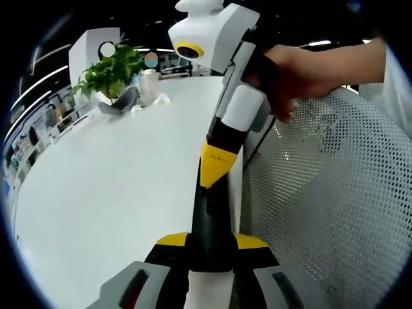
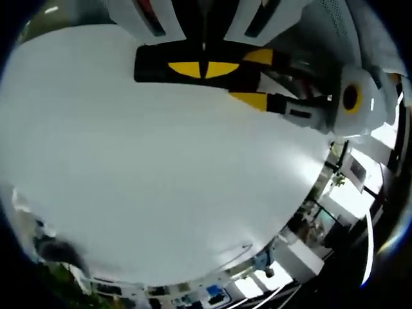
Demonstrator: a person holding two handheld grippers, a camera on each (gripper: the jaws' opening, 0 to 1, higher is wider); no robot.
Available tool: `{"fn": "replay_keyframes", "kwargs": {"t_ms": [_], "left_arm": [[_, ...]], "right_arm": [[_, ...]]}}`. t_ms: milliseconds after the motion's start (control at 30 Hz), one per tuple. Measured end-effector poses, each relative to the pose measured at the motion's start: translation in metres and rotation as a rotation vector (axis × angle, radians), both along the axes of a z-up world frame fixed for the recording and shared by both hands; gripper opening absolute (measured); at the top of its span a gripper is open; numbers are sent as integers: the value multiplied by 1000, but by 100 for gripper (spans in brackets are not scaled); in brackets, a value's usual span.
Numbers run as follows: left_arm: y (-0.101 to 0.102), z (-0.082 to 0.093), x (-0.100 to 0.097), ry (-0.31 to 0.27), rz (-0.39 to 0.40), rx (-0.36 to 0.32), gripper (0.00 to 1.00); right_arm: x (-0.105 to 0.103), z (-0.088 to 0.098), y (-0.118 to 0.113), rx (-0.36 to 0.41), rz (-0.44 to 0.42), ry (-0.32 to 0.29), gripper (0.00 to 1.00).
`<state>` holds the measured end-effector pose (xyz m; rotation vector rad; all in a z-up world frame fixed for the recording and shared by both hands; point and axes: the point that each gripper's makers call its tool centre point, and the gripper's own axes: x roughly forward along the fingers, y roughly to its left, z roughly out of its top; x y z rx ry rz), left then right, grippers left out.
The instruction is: Press the specified remote control buttons in sequence, fully releasing each button before pressing the next.
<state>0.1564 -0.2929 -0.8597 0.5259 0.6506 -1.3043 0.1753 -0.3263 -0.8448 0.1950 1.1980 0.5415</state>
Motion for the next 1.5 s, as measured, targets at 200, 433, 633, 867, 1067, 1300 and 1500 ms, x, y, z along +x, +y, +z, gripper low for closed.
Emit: {"fn": "replay_keyframes", "kwargs": {"t_ms": [200,433,633,867,1067,1300,1500], "left_arm": [[0,0,0,0,-1,-2,24],[0,1,0,0,-1,-3,24],[0,1,-1,0,0,-5,24],[0,1,-1,-1,0,-5,24],[0,1,0,-2,-1,-5,24],[0,1,0,-2,-3,-6,24],[0,1,0,-3,-4,-6,24]], "right_arm": [[-4,-3,7,7,33,17,0],[-7,-5,6,-20,61,16,0],[-7,-5,6,-2,52,22,0],[-7,-5,6,0,48,20,0],[-7,-5,6,1,40,26,0],[-7,-4,7,-17,51,32,0],[-6,-3,2,-15,32,47,0]]}}
